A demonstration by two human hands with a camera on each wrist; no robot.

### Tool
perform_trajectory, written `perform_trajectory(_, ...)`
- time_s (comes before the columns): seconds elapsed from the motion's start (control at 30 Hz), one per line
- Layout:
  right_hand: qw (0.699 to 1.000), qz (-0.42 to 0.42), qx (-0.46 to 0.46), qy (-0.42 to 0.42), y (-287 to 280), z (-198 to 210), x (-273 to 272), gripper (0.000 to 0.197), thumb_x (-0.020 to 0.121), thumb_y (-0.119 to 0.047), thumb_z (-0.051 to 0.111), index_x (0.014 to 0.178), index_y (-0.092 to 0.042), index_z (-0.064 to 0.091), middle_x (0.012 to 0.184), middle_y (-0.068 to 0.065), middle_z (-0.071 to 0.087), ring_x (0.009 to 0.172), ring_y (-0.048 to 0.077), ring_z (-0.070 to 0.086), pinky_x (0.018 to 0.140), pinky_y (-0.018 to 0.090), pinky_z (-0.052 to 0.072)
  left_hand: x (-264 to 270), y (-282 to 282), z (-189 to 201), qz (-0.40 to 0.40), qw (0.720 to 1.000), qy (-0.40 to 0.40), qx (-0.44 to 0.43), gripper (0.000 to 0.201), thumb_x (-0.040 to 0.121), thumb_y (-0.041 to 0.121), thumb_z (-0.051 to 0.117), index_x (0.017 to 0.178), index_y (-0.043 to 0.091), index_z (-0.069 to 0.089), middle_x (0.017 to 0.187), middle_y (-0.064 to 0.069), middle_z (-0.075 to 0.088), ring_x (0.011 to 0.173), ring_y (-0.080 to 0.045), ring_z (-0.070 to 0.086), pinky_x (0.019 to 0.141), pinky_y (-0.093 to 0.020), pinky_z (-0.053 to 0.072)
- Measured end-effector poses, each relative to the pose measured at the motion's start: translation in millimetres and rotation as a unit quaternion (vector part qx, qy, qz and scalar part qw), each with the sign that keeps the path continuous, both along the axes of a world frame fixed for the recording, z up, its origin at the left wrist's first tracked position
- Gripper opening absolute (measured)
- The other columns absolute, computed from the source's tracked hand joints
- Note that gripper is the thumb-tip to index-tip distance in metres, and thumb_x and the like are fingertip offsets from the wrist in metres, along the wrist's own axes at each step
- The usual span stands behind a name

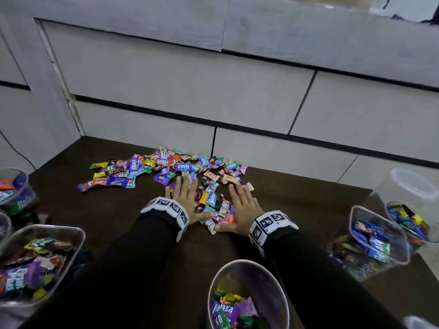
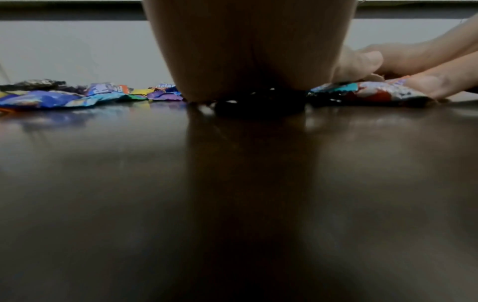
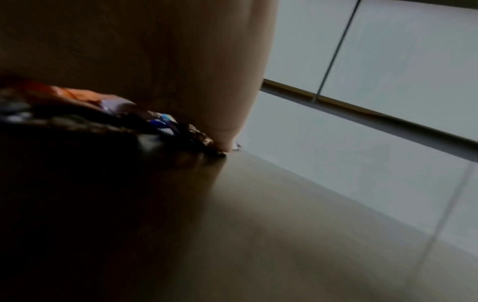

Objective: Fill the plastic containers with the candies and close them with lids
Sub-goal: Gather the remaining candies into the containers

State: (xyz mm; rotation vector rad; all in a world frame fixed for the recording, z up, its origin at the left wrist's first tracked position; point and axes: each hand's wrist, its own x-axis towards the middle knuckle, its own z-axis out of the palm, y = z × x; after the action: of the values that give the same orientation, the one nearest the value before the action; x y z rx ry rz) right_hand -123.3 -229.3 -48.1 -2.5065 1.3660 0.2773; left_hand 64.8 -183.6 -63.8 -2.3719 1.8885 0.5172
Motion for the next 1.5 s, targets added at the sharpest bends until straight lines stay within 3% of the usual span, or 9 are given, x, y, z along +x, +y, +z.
perform_trajectory(0.1,0.998,0.069,0.009,0.008,-6,1,12,0.114,0.072,-0.078,0.053,0.149,-0.031,-0.016,0.158,-0.003,-0.022,0.145,0.025,-0.018,0.114,0.058,0.0,3,-12,2,-0.088,0.996,0.013,-0.022,0.101,0.087,0.072,0.042,0.152,0.023,-0.019,0.158,-0.005,-0.03,0.148,-0.027,-0.021,0.118,-0.052,-0.004)
perform_trajectory(0.2,0.992,0.122,-0.002,0.01,-4,1,17,0.1,0.079,-0.072,0.05,0.152,-0.024,0.001,0.16,0.0,-0.006,0.147,0.024,-0.009,0.114,0.062,0.003,-4,-19,1,-0.146,0.989,0.024,-0.018,0.076,0.098,0.058,0.036,0.155,0.03,-0.007,0.162,0.004,-0.019,0.15,-0.022,-0.014,0.12,-0.052,0.002)
perform_trajectory(0.4,0.981,0.149,-0.122,-0.002,12,0,16,0.067,0.091,-0.059,0.043,0.141,-0.017,0.031,0.143,0.011,0.031,0.128,0.029,0.031,0.102,0.048,0.034,-14,-8,-13,-0.079,0.991,-0.014,-0.111,0.06,0.096,0.052,0.045,0.15,0.037,0.025,0.156,0.005,0.022,0.143,-0.02,0.015,0.112,-0.043,0.021)
perform_trajectory(0.6,0.988,0.12,-0.101,-0.001,28,5,10,0.046,0.098,-0.037,0.043,0.136,-0.012,0.035,0.133,0.014,0.036,0.119,0.031,0.037,0.094,0.043,0.041,-14,9,-9,-0.058,0.99,-0.03,-0.122,0.046,0.094,0.052,0.05,0.136,0.034,0.04,0.132,0.0,0.038,0.125,-0.022,0.033,0.095,-0.037,0.035)
perform_trajectory(0.77,0.994,0.103,-0.035,-0.002,40,16,1,0.031,0.098,-0.012,0.039,0.129,-0.008,0.04,0.125,0.018,0.038,0.107,0.038,0.052,0.081,0.044,0.042,-17,23,5,-0.089,0.993,-0.011,-0.077,0.032,0.097,0.044,0.05,0.124,0.027,0.043,0.13,-0.002,0.042,0.122,-0.023,0.039,0.093,-0.037,0.038)
perform_trajectory(1.03,0.999,0.05,0.012,-0.018,42,28,-31,0.031,0.09,-0.011,0.049,0.12,-0.008,0.05,0.119,0.017,0.048,0.106,0.037,0.053,0.08,0.033,0.04,-31,45,33,-0.112,0.992,0.019,-0.051,0.028,0.1,0.034,0.05,0.12,0.016,0.042,0.125,-0.007,0.053,0.107,-0.028,0.059,0.084,-0.041,0.049)
perform_trajectory(1.23,0.993,-0.047,0.025,-0.103,44,21,-35,0.03,0.089,-0.021,0.056,0.119,-0.015,0.054,0.12,0.013,0.043,0.109,0.035,0.052,0.09,0.034,0.044,-36,55,34,-0.089,0.993,0.06,-0.043,0.041,0.099,0.033,0.052,0.133,0.015,0.039,0.134,-0.006,0.053,0.116,-0.027,0.057,0.094,-0.043,0.048)
perform_trajectory(1.43,0.996,0.051,0.047,-0.059,51,15,-8,0.073,0.083,-0.04,0.069,0.144,-0.021,0.034,0.131,0.017,0.032,0.121,0.038,0.044,0.103,0.043,0.039,-39,55,33,-0.074,0.994,0.065,-0.039,0.036,0.099,0.033,0.051,0.126,0.01,0.043,0.13,-0.012,0.056,0.118,-0.029,0.056,0.095,-0.043,0.047)
perform_trajectory(1.5,0.996,0.08,0.037,-0.029,50,16,-7,0.072,0.084,-0.042,0.068,0.144,-0.023,0.034,0.13,0.017,0.031,0.119,0.039,0.043,0.102,0.047,0.039,-39,54,33,-0.079,0.994,0.066,-0.043,0.034,0.1,0.032,0.049,0.125,0.011,0.041,0.129,-0.013,0.056,0.115,-0.031,0.057,0.091,-0.041,0.047)
